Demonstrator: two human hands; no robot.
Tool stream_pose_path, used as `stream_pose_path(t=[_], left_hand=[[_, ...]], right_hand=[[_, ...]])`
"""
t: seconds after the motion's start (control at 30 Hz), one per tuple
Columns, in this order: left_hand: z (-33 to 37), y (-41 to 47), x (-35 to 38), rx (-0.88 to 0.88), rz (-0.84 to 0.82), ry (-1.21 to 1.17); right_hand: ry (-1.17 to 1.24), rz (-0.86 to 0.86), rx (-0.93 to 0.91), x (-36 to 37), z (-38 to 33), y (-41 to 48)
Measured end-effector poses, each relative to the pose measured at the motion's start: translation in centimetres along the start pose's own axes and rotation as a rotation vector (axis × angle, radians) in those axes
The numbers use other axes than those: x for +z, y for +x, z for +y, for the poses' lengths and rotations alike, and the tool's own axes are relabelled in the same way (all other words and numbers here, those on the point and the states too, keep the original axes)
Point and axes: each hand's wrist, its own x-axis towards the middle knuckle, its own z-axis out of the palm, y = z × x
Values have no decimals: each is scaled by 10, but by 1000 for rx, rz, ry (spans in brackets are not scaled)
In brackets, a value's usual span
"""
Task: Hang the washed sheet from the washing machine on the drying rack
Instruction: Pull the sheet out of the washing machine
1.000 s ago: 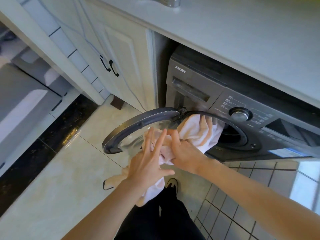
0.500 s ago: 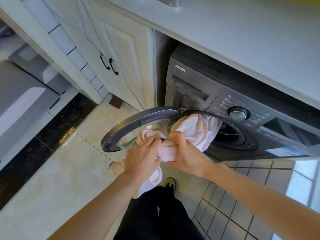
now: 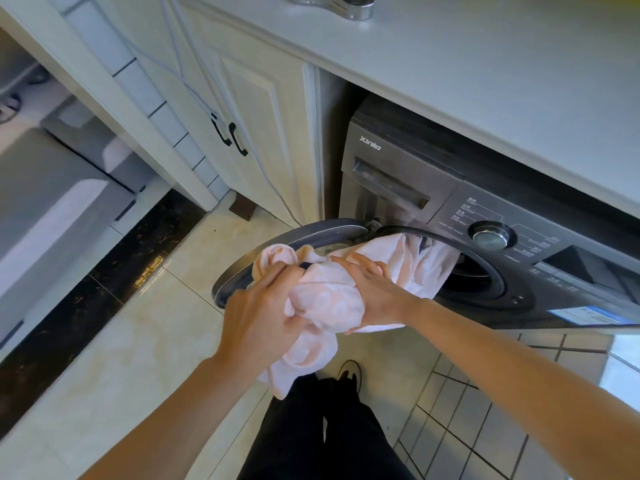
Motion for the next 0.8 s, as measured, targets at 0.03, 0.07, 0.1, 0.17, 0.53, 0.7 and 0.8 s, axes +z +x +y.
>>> stream_pose_path(t=[0.03,0.07,0.1,0.17,0.53,0.7,0.8], left_hand=[[-1,1,-4,-9,-5,-11],[-2,2,-7,-15,-6,-21],[-4,3,-9,-19,-1,-30],[-8,3,-12,-24,11,-53],[-58,2,5,-213,-8,-59],[-78,5,17,-217,-94,19],[-86,9,21,-237,-161,84]], right_hand=[[6,7,4,4,1,5],[14,16,10,7,3,10],[17,30,18,9,2,14],[-12,60,28,11,1,19],[42,-150,185,-25,12,24],[-11,-148,137,-47,15,5],[10,-118,14,-50,22,-3]])
